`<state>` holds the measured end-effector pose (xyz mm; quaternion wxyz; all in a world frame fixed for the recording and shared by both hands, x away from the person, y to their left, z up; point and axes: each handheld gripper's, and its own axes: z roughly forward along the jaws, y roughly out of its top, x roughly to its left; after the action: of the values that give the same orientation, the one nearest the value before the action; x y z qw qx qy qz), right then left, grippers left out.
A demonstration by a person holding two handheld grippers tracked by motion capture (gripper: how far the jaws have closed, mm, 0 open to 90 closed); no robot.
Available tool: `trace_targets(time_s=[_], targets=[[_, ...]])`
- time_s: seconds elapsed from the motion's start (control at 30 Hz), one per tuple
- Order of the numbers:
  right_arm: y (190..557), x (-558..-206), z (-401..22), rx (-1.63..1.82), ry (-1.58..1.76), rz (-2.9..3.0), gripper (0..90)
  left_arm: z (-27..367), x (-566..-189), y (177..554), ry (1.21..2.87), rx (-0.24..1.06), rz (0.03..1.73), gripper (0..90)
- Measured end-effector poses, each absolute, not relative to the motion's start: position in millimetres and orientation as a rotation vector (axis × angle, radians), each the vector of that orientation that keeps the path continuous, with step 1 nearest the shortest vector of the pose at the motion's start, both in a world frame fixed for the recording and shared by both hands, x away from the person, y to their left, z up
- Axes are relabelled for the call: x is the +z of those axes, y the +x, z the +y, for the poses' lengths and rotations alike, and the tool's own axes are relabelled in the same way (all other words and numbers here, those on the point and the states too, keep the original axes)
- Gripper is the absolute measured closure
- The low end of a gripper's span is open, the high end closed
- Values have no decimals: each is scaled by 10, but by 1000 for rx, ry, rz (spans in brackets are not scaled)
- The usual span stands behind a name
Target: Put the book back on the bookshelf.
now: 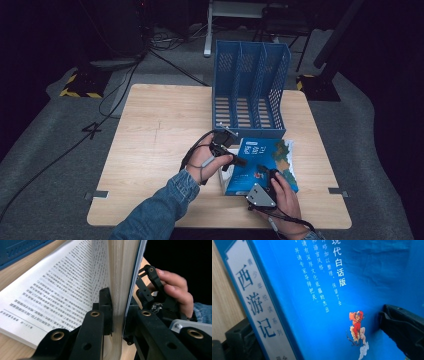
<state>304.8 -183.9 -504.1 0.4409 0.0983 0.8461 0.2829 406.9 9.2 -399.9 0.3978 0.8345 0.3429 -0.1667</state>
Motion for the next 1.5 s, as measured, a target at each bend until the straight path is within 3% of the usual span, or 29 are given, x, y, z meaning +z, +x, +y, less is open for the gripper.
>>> trace_targets(time_s=[0.9, 1.5], targets=[[3061, -5231, -1843, 737, 276, 1893, 5, 49, -4076, 4106, 2013, -545, 890, 814], [3135, -5173, -1731, 583, 157, 1922, 47, 74, -4111, 4117, 2000, -430, 940, 807]])
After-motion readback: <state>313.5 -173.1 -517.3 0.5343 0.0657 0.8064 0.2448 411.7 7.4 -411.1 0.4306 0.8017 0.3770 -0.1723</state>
